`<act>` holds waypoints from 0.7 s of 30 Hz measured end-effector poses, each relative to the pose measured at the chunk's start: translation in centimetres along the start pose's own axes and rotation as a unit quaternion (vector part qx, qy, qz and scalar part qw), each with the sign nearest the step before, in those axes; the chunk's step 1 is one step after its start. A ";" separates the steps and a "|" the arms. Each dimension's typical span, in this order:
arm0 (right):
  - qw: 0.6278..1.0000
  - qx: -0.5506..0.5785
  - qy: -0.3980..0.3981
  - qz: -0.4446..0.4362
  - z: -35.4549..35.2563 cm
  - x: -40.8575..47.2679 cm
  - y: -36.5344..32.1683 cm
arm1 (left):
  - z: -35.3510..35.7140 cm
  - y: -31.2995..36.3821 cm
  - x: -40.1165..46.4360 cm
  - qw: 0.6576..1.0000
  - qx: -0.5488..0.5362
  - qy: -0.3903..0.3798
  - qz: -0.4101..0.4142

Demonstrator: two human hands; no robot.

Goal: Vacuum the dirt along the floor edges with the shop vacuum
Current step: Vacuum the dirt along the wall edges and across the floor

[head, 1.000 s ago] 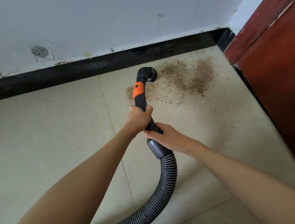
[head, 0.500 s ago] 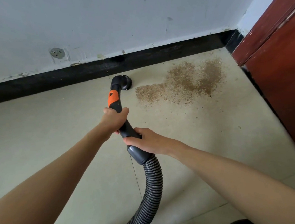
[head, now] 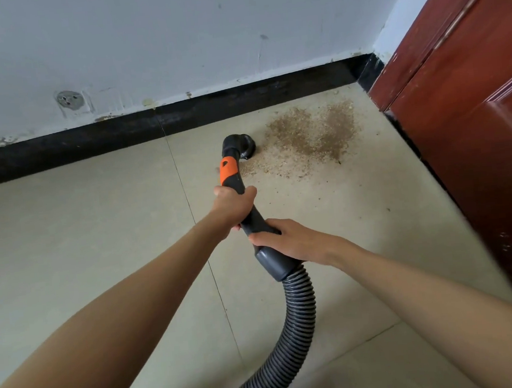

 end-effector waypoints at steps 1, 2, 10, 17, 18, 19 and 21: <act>1.000 0.005 0.006 0.002 -0.3 -0.1 0.1 | 0.3 0.3 0.2 1.000 0.004 -0.005 0.003; 1.000 0.008 0.010 0.003 -0.5 -0.2 0.2 | 0.5 0.6 0.3 1.000 0.007 -0.011 0.005; 0.994 0.103 0.030 0.023 0.4 -0.2 -1.4 | -1.1 1.8 -0.6 0.997 0.020 -0.053 0.056; 0.969 0.239 0.067 -0.004 2.0 -2.8 -11.9 | -12.0 8.1 -8.6 0.969 0.193 0.044 0.146; 0.965 0.250 0.074 -0.011 2.0 -3.5 -13.9 | -14.1 9.2 -10.2 0.959 0.218 0.071 0.164; 0.962 0.259 0.083 -0.021 1.7 -4.3 -16.0 | -16.2 10.4 -11.8 0.947 0.245 0.095 0.188; 0.956 0.273 0.102 -0.038 1.1 -6.1 -20.7 | -20.4 12.4 -15.5 0.924 0.278 0.129 0.228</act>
Point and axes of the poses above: each hand's wrist, its own x-axis towards the middle knuckle, its own z-axis out of the palm, y = z × x, the point moved 8 cm from there along x, towards the middle knuckle, and after that the axes turned 5 degrees about -x, right-handed, at the moved point
